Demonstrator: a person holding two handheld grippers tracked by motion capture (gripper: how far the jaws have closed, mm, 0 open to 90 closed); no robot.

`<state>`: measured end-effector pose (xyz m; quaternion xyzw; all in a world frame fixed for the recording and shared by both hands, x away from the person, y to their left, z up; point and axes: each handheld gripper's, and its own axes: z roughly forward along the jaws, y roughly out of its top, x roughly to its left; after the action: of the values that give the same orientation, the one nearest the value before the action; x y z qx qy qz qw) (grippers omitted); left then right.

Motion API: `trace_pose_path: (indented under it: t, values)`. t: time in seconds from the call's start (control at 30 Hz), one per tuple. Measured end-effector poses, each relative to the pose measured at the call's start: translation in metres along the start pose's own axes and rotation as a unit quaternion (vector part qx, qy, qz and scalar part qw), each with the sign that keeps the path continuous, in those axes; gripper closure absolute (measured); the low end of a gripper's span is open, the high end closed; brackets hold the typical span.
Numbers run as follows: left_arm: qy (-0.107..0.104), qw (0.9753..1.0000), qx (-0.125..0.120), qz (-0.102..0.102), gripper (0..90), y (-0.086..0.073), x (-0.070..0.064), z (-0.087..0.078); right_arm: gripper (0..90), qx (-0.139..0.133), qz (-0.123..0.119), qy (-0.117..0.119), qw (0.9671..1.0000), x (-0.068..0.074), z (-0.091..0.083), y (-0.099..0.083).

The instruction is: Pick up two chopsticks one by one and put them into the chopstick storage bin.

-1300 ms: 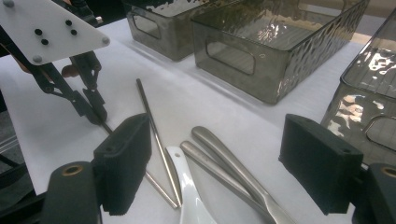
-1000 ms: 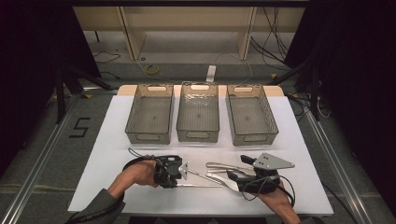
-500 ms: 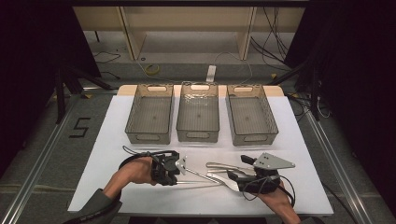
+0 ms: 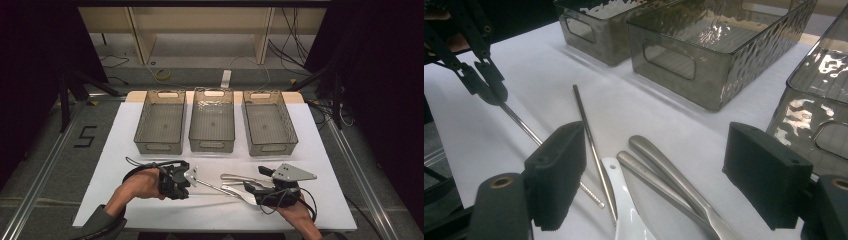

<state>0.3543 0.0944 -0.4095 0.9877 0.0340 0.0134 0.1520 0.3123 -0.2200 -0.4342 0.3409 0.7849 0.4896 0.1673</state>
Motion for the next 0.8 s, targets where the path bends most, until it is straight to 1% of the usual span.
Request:
trace_pose_path:
  t: [0.1,0.13,0.23,0.27,0.3,0.33,0.37,0.4,0.43,0.47,0.5,0.57,0.6,0.63,0.67,0.7,0.73,0.77,0.8]
  values:
    - [0.013,0.9997,-0.009,-0.017,84.7,-0.002,0.003,-0.008,25.8,0.000,0.000,-0.001,1.0000,0.000,0.000,0.000]
    - [0.013,0.9997,-0.009,-0.017,84.7,-0.002,0.003,-0.008,25.8,0.000,0.000,-0.001,1.0000,0.000,0.000,0.000]
    - [0.024,0.9991,-0.018,-0.029,84.7,-0.002,0.005,-0.012,25.8,0.001,0.001,-0.003,1.0000,-0.001,0.001,0.000]
    - [0.031,0.9986,-0.022,-0.035,84.7,-0.003,0.006,-0.014,25.8,0.001,0.001,-0.003,1.0000,-0.001,0.001,0.000]
    - [0.038,0.9979,-0.026,-0.046,84.7,-0.005,0.009,-0.017,25.8,0.000,0.002,-0.003,1.0000,-0.001,0.000,0.000]
    - [0.038,0.9979,-0.026,-0.046,84.7,-0.005,0.009,-0.017,25.8,0.000,0.003,-0.003,1.0000,-0.001,0.000,0.000]
    - [0.049,0.9965,-0.034,-0.059,84.7,-0.006,0.011,-0.018,25.8,0.000,0.003,-0.003,1.0000,-0.001,0.000,0.000]
    - [0.051,0.9952,-0.042,-0.073,84.7,-0.007,0.013,-0.020,25.8,0.000,0.003,-0.003,1.0000,-0.001,0.000,-0.001]
    - [0.060,0.9933,-0.052,-0.084,84.7,-0.009,0.016,-0.022,25.8,0.000,0.003,-0.003,1.0000,-0.001,0.000,-0.001]
    - [0.076,0.9888,-0.065,-0.111,84.7,-0.013,0.023,-0.027,25.8,0.000,0.004,-0.003,1.0000,-0.001,0.000,-0.001]
    - [0.076,0.9888,-0.065,-0.111,84.7,-0.013,0.023,-0.027,25.8,0.000,0.004,-0.003,1.0000,-0.001,0.000,-0.001]
    - [0.089,0.9832,-0.081,-0.138,84.7,-0.018,0.030,-0.033,25.8,0.000,0.005,-0.003,1.0000,-0.001,0.000,-0.001]
    - [0.094,0.9799,-0.090,-0.151,84.7,-0.021,0.033,-0.035,25.8,0.000,0.005,-0.003,1.0000,-0.001,0.000,-0.001]
    - [0.110,0.9727,-0.104,-0.176,84.6,-0.026,0.042,-0.040,25.8,0.000,0.006,-0.004,1.0000,-0.001,0.001,-0.001]
    - [0.116,0.9701,-0.105,-0.185,84.6,-0.028,0.047,-0.043,25.8,0.001,0.005,-0.004,1.0000,-0.001,0.001,-0.001]
    - [0.122,0.9665,-0.113,-0.195,84.6,-0.031,0.051,-0.046,25.8,0.002,0.004,-0.003,1.0000,-0.001,0.001,-0.001]
    - [0.122,0.9665,-0.113,-0.195,84.6,-0.031,0.051,-0.046,25.8,0.002,0.004,-0.004,1.0000,-0.001,0.001,-0.001]
    - [0.125,0.9628,-0.121,-0.207,84.7,-0.033,0.055,-0.048,25.8,0.002,0.003,-0.004,1.0000,-0.001,0.001,-0.001]
    - [0.134,0.9571,-0.129,-0.222,84.7,-0.037,0.062,-0.052,25.8,0.002,0.003,-0.003,1.0000,-0.001,0.001,-0.001]
